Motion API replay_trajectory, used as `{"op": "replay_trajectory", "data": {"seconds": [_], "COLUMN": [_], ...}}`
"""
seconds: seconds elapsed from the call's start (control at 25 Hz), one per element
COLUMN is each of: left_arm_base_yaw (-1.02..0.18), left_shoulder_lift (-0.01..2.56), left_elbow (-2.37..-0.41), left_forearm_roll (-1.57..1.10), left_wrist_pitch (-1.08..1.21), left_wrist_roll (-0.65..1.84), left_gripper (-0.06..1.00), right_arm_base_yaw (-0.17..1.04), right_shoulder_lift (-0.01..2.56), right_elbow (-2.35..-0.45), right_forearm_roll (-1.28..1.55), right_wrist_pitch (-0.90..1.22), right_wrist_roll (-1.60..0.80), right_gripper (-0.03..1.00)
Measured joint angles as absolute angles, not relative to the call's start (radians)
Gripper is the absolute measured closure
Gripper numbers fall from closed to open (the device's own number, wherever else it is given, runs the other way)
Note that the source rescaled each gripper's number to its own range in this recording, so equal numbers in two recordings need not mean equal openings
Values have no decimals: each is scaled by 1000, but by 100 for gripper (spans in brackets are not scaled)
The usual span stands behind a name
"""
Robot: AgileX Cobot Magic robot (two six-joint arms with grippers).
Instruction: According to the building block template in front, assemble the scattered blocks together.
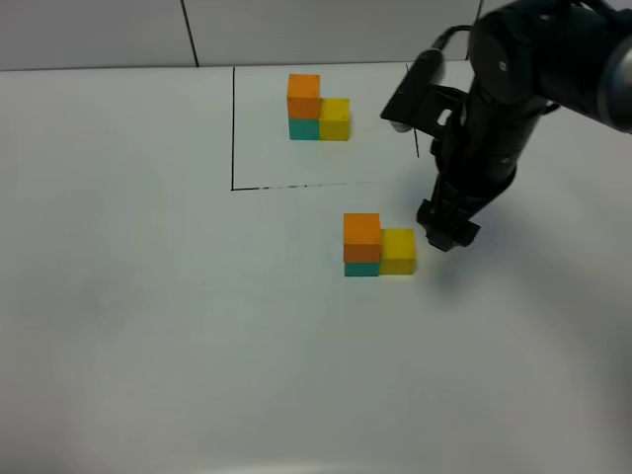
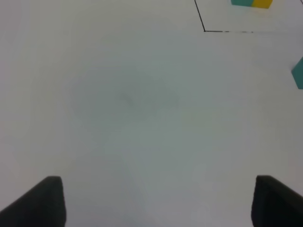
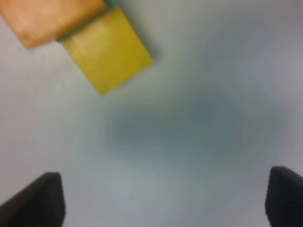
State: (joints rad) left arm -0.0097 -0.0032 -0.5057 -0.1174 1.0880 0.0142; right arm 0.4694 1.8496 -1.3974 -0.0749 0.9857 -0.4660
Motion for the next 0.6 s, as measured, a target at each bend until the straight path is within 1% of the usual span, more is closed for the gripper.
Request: {"op": "replay_trajectory", "data": {"seconds": [0.12, 0.28, 0.44, 0.6], "left_arm_base_yaw": [-10, -10, -10, -10], "left_shoulder_lift": [-3, -3, -3, -3], "left_elbow": [-506, -506, -506, -506], "left_forearm_roll": [-117, -117, -117, -117], "left_wrist_pitch": [1088, 1088, 1088, 1088], "left_wrist_roll": [14, 14, 14, 14], "left_gripper": [15, 15, 15, 15], "right_arm_base_yaw": [420, 352, 282, 246], "right_shoulder_lift": [1746, 1638, 1611, 1611], "right_elbow": [-1233, -1085, -1040, -1042], "right_forearm_roll": [-77, -105, -131, -144], "right_wrist_pitch": [868, 762, 690, 591], "right_wrist_roll": [-286, -65, 97, 122], "right_gripper": [19, 19, 19, 19]}}
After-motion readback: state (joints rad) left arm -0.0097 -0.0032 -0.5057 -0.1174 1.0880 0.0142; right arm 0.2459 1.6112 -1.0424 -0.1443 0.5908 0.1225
